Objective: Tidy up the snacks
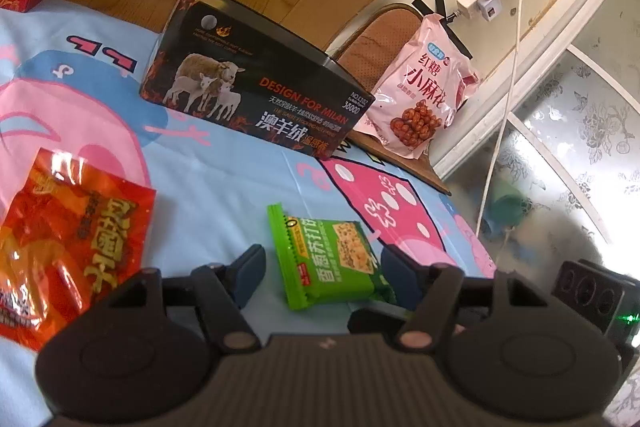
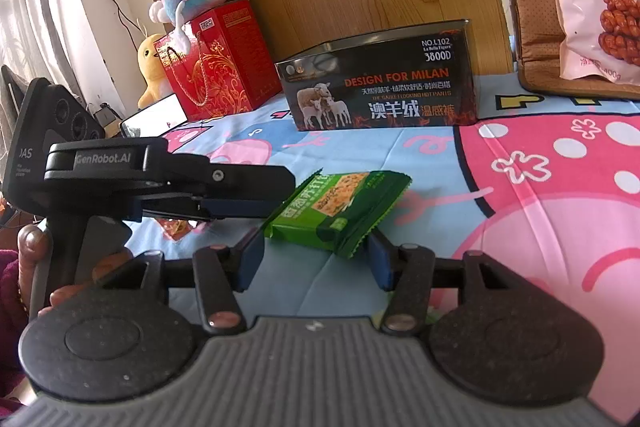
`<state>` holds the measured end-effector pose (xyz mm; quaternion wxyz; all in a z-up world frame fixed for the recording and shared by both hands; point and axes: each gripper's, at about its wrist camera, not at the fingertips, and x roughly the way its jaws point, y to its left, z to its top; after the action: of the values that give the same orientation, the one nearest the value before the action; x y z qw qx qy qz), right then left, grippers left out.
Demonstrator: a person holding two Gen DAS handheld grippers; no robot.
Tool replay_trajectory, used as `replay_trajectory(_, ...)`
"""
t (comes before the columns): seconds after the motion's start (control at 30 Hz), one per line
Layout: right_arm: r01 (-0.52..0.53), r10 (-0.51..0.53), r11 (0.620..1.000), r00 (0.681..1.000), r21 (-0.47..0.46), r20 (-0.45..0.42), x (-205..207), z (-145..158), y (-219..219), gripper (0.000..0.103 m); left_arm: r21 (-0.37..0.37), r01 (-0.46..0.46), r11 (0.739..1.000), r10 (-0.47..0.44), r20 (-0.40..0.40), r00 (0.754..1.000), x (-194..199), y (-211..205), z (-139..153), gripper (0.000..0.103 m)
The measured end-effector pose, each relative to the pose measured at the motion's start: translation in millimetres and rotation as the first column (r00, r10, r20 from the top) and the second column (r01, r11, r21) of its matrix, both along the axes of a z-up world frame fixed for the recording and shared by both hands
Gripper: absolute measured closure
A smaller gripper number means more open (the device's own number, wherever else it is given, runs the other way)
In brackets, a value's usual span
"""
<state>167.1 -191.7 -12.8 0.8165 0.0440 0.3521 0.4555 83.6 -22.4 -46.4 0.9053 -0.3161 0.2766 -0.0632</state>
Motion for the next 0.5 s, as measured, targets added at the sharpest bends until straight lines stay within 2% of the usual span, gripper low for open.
replay_trajectory(0.5,0.006,-0.006,1.0,1.0,0.002,0.001,0.2,-0.1,-1.2,0.045,-0.01,0.0,1.0,0.0,0.003,1.0,-0.9,0.0,0.1,0.036)
